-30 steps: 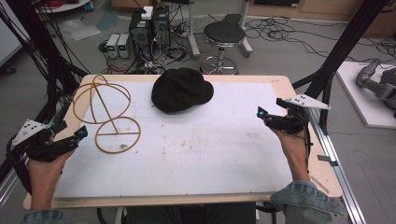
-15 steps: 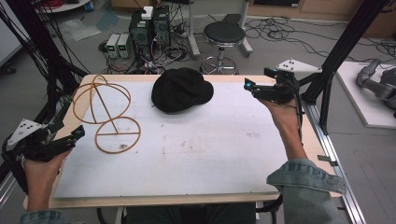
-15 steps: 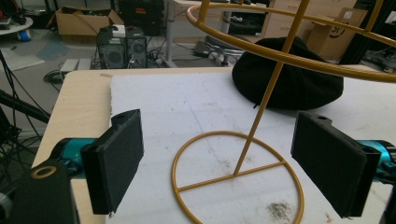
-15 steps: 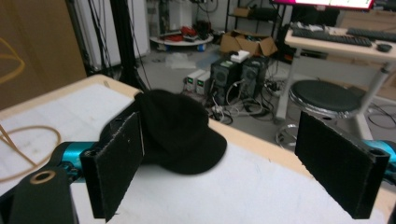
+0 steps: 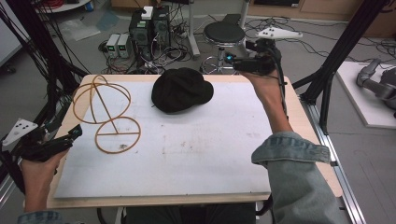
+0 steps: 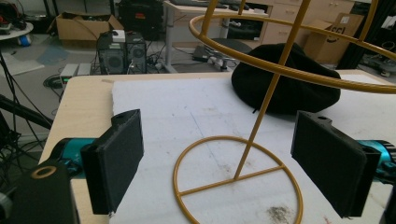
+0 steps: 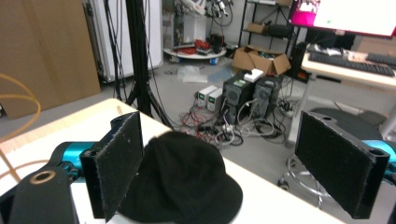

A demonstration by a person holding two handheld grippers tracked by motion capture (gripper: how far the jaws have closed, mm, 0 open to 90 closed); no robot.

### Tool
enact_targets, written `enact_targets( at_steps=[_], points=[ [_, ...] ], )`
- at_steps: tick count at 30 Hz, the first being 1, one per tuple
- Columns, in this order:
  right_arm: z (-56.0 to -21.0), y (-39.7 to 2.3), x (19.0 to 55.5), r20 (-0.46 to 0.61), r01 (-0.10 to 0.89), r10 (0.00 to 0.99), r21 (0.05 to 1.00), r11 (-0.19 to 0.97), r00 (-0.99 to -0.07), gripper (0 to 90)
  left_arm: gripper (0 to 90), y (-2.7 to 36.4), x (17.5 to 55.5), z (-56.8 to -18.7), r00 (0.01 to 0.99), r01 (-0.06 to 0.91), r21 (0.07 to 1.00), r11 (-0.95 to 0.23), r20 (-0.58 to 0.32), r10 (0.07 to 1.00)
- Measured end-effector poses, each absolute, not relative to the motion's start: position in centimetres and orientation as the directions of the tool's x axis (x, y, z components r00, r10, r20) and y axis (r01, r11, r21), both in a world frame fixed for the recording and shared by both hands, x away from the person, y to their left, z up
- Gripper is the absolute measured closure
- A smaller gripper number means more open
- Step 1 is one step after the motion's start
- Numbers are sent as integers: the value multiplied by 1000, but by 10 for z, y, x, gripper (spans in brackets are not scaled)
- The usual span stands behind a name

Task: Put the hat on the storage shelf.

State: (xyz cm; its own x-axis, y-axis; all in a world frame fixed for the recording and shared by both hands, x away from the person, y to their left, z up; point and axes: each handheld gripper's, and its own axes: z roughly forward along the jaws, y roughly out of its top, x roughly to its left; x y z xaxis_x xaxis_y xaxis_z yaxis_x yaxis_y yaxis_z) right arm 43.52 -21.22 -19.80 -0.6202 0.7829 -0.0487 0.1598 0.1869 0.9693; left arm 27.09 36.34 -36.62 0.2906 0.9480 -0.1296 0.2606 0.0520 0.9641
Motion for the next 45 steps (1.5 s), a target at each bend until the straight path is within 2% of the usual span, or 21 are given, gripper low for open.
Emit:
enact_targets(
  at_steps=[4, 11, 20, 29, 45],
  points=[
    [-193, -197, 444, -58, 154, 777, 968, 197, -627, 151, 174, 364, 271, -365, 289, 257, 965, 54, -130, 949],
    [-195, -171, 464, -29, 118, 749, 983, 142, -662, 151, 174, 369, 269, -363, 286, 243, 968, 66, -136, 948],
    [-218, -144, 485, -25, 132, 742, 980, 152, -670, 151, 174, 370, 270, -363, 286, 242, 968, 71, -142, 948],
    [-251, -115, 510, 9, 195, 730, 966, 171, -683, 151, 174, 373, 270, -364, 281, 244, 967, 75, -145, 949],
    [-287, -87, 532, 38, 231, 700, 955, 184, -713, 151, 174, 379, 271, -370, 269, 254, 963, 88, -158, 950]
  ],
)
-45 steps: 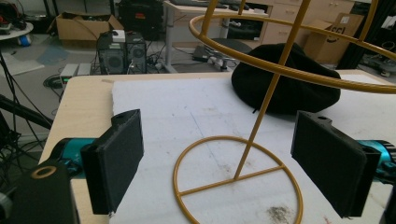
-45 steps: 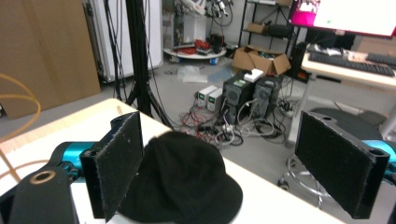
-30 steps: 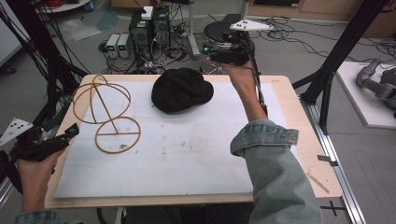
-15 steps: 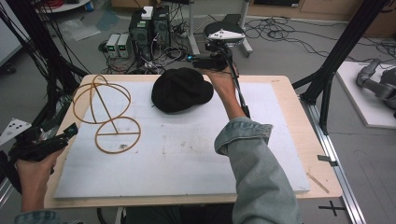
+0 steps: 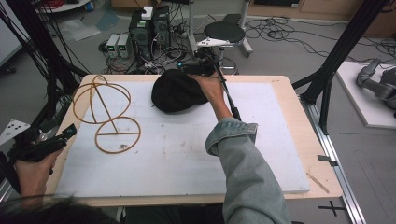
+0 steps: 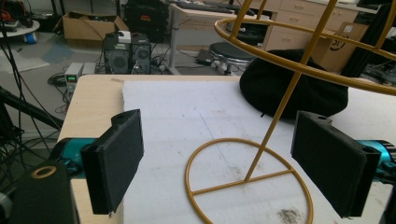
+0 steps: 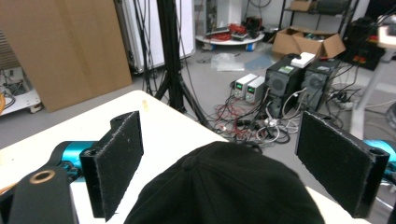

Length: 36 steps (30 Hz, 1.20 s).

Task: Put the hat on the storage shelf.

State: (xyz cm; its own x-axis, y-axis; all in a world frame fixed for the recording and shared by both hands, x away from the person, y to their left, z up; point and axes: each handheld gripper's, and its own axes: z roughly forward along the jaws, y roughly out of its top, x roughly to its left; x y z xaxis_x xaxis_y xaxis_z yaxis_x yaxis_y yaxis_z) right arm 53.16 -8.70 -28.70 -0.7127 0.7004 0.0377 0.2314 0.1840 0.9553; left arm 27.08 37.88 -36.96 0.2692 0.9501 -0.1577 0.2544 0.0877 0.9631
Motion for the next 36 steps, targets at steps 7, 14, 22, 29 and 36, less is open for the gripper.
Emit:
enact_targets(
  at_steps=[7, 14, 22, 29, 36],
  points=[
    [-307, -73, 542, 52, 249, 702, 951, 182, -711, 152, 174, 379, 271, -371, 270, 258, 962, 87, -158, 950],
    [-330, -60, 554, 49, 252, 707, 950, 185, -706, 152, 174, 381, 272, -372, 267, 261, 961, 92, -163, 950],
    [-353, -44, 565, -20, 236, 706, 936, 263, -708, 152, 175, 383, 273, -374, 270, 266, 959, 100, -173, 947],
    [-371, -38, 572, -58, 259, 704, 906, 335, -708, 153, 175, 386, 272, -374, 262, 263, 958, 112, -183, 948],
    [-385, -37, 579, -42, 302, 715, 889, 346, -698, 217, 177, 387, 272, -375, 262, 262, 958, 120, -190, 946]
  ],
)
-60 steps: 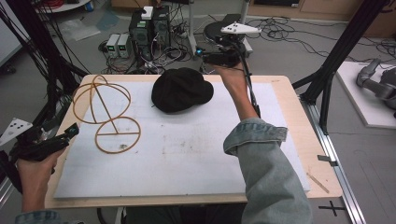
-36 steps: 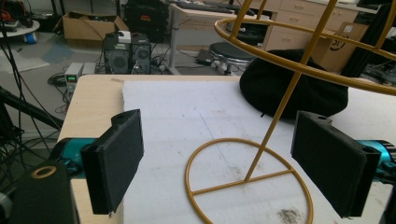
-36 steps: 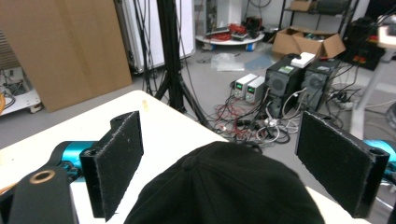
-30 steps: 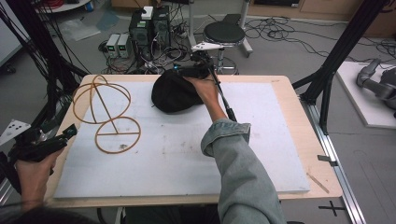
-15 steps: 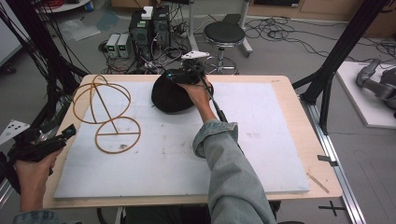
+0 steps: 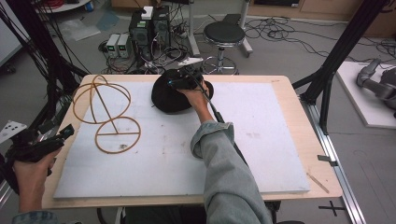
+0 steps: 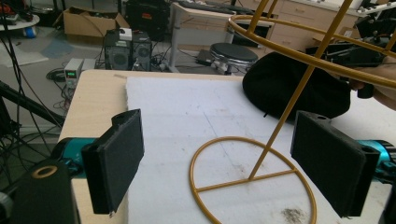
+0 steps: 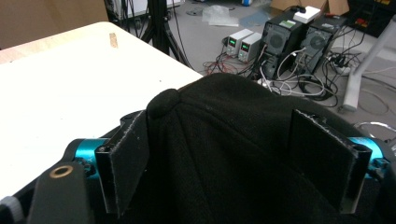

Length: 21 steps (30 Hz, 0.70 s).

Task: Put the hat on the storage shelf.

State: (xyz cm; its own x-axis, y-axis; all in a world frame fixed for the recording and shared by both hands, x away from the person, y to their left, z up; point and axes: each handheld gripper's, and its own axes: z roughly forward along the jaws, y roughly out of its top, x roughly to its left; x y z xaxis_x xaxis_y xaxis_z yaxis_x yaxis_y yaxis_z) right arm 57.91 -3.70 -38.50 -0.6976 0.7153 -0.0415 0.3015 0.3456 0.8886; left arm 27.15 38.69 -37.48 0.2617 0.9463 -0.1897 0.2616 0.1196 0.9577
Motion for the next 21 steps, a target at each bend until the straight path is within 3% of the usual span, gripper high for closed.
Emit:
enact_targets(
  at_steps=[6, 15, 21],
  points=[
    [-392, -36, 583, -33, 329, 717, 873, 359, -696, 268, 178, 387, 272, -376, 261, 267, 957, 117, -188, 947],
    [-393, -31, 582, -64, 321, 675, 844, 430, -735, 645, 178, 388, 272, -376, 262, 265, 956, 121, -192, 946],
    [-392, -30, 581, -86, 327, 679, 828, 456, -729, 790, 179, 388, 271, -375, 259, 260, 958, 124, -193, 947]
  ],
)
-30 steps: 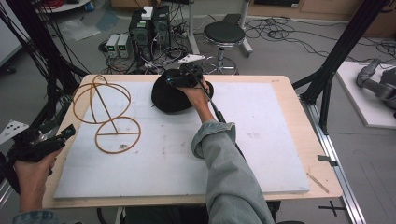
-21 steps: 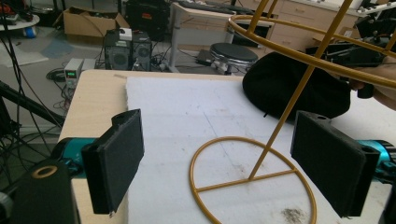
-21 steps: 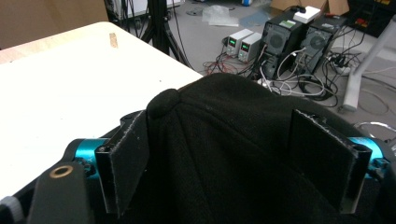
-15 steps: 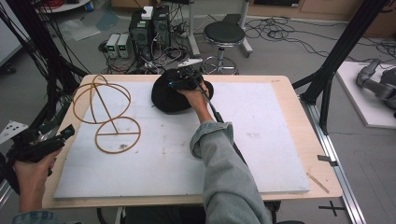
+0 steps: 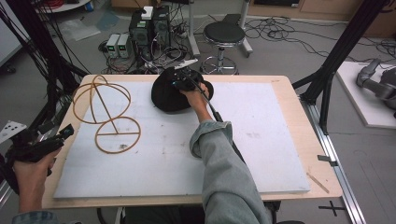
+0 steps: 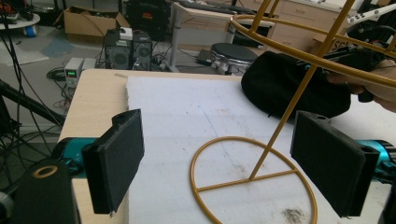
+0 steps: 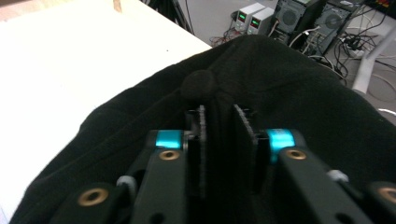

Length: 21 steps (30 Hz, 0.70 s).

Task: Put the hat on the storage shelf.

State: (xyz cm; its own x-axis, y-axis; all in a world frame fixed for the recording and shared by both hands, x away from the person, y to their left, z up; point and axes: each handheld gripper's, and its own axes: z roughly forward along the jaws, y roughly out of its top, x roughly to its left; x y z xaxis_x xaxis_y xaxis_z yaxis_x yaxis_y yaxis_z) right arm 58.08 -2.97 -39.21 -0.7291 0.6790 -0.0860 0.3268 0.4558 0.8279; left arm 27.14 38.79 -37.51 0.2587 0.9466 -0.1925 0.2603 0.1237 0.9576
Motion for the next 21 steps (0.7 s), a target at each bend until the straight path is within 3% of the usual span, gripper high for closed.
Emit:
enact_targets(
  at_steps=[9, 21],
  points=[
    [-380, -30, 574, -106, 307, 690, 840, 448, -716, 842, 179, 389, 270, -374, 257, 255, 958, 130, -197, 946],
    [-336, -49, 560, -91, 243, 745, 913, 328, -660, 853, 180, 390, 267, -369, 257, 240, 962, 131, -193, 947]
  ],
)
